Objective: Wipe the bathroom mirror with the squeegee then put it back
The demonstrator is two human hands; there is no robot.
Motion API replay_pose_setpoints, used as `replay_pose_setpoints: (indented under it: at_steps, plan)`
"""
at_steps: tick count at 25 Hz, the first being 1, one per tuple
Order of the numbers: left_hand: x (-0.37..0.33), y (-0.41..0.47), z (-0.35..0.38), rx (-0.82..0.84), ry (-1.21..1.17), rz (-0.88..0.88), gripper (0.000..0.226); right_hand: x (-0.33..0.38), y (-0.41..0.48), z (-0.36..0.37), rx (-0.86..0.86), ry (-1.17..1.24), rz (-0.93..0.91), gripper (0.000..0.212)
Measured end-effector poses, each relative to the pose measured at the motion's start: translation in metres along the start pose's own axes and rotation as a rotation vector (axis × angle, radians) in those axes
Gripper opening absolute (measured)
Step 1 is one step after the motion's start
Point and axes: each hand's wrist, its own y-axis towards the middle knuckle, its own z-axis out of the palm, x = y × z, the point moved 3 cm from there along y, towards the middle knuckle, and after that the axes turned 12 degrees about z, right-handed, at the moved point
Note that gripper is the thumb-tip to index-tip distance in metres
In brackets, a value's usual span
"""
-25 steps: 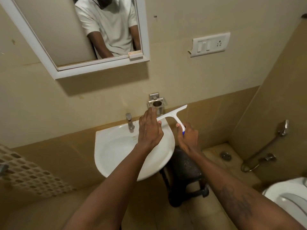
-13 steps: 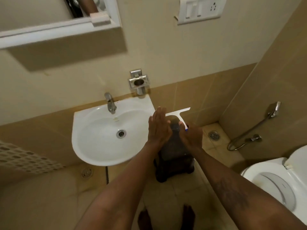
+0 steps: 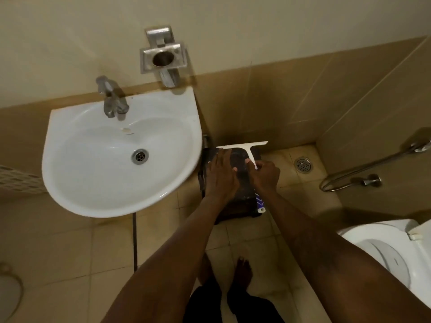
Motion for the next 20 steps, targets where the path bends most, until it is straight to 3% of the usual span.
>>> replay_pose_setpoints:
  at_steps: [10,20]
  plan:
    - [0.116,0.058,0.129,0.046,0.039,-0.083,0.064,-0.067,0.106,0.114,0.109,0.012,-0.03,0.043]
    - [0.158,0.058,0.164,0.098,0.011,-0.174,0.066,-0.094,0.139,0.163,0.11,0.054,0.022,0.048]
